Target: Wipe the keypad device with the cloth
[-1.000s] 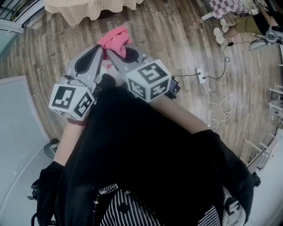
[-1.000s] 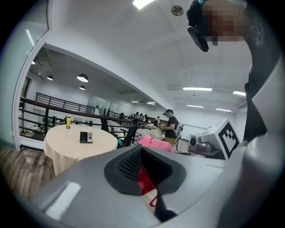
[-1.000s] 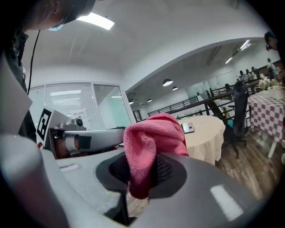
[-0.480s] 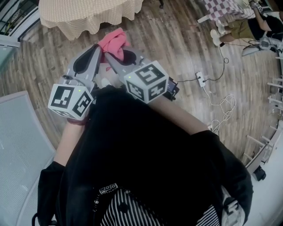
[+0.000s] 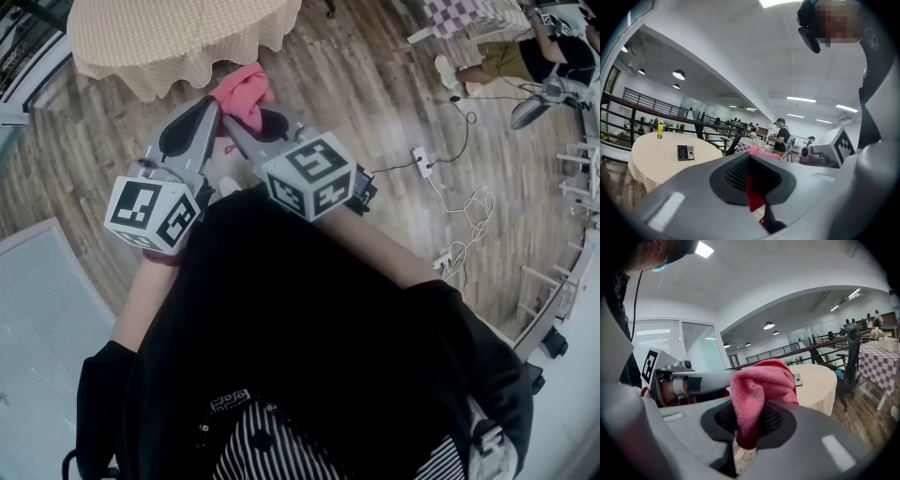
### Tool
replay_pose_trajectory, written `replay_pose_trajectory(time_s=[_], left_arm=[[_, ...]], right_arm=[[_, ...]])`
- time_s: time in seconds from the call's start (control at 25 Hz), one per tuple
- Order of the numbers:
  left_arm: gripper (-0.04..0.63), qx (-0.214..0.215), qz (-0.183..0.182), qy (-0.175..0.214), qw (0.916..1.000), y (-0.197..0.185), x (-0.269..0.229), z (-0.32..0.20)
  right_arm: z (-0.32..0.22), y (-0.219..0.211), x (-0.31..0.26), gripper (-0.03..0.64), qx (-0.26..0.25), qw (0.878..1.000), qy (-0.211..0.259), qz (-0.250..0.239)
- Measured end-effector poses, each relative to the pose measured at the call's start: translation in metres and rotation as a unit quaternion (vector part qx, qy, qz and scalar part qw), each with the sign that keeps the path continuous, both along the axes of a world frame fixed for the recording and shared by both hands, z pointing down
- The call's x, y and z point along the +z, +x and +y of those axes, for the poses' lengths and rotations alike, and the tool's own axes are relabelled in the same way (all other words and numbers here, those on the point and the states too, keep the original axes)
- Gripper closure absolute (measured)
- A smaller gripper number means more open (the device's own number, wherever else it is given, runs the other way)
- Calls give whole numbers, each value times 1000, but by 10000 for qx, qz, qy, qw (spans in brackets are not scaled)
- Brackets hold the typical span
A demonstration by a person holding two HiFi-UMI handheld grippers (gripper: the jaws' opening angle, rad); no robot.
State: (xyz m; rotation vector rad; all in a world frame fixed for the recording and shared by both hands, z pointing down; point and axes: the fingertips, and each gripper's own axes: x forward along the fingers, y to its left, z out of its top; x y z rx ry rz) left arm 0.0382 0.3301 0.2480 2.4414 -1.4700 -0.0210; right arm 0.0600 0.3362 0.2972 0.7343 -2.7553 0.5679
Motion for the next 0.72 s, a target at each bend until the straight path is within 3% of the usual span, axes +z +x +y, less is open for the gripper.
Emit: replay_pose_trajectory(time_s=[0.24,0.72], left_arm=[[604,-48,72,37,10000,-49,12,-14],[603,-660,267,32,9975,-126,16,-24]], right_arm=[[-10,-49,16,541,-60,10000,-6,41],[-24,-119,16,543,-467,9984,197,253]])
